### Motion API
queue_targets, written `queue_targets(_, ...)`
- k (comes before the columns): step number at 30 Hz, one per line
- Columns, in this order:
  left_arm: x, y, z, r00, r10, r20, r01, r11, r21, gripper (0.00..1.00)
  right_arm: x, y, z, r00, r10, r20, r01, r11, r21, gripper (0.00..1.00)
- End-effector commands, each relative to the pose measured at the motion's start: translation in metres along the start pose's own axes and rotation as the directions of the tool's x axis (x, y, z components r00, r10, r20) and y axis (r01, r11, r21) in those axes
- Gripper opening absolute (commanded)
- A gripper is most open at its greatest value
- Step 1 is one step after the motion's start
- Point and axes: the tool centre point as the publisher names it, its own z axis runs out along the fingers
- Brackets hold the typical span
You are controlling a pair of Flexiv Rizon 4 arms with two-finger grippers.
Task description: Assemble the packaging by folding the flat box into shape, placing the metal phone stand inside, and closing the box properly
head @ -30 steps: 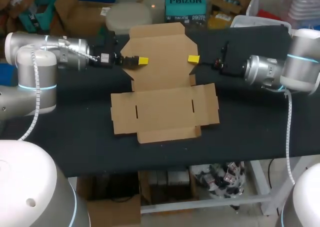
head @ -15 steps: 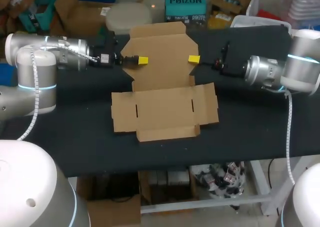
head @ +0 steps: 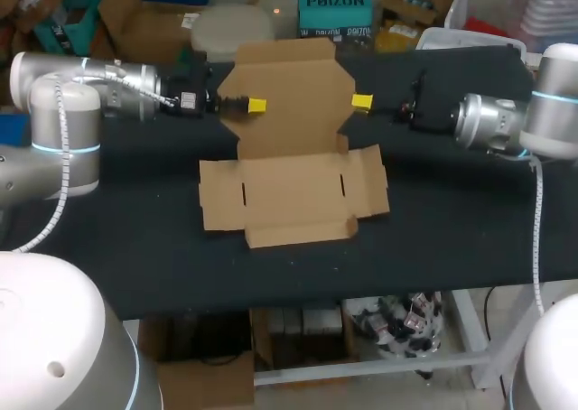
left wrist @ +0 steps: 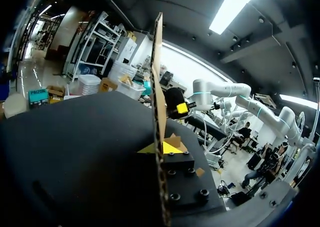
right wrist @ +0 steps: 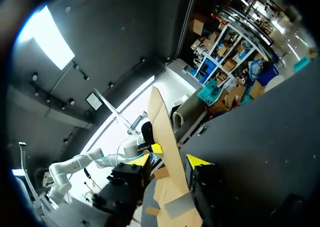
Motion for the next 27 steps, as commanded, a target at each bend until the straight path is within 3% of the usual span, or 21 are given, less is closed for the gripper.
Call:
queue_targets(1, -0.009, -0.006, 0.002, 1.000, 0.014, -0.019, -0.014, 1.000, -0.009, 0.00, 0.019, 0.001, -0.014, 0.996, -0.014, 0.087, 0.013, 1.000, 0.003, 0.44)
queue_targets(9, -0.017, -0.020, 0.006, 0.999, 0.043, -0.017, -0.043, 0.999, -0.002, 0.00, 0.033, 0.001, -0.044, 0.980, -0.051, 0.191, 0.052, 0.999, -0.003, 0.35)
queue_targets(17, -0.018, -0.031, 0.013, 0.996, 0.087, -0.030, -0.087, 0.996, -0.003, 0.00, 0.045, -0.007, -0.070, 0.959, -0.085, 0.272, 0.085, 0.996, 0.012, 0.18)
queue_targets(18, -0.018, -0.032, 0.014, 0.995, 0.092, -0.028, -0.092, 0.996, -0.002, 0.00, 0.047, -0.008, -0.073, 0.956, -0.092, 0.279, 0.091, 0.996, 0.015, 0.05)
queue_targets(19, -0.019, -0.033, 0.014, 0.995, 0.097, -0.028, -0.097, 0.995, -0.001, 0.00, 0.049, -0.009, -0.076, 0.952, -0.100, 0.288, 0.099, 0.995, 0.020, 0.00)
queue_targets(27, -0.019, -0.041, 0.023, 0.991, 0.129, -0.024, -0.129, 0.992, 0.002, 0.00, 0.070, -0.030, -0.100, 0.904, -0.236, 0.356, 0.231, 0.971, 0.056, 0.00)
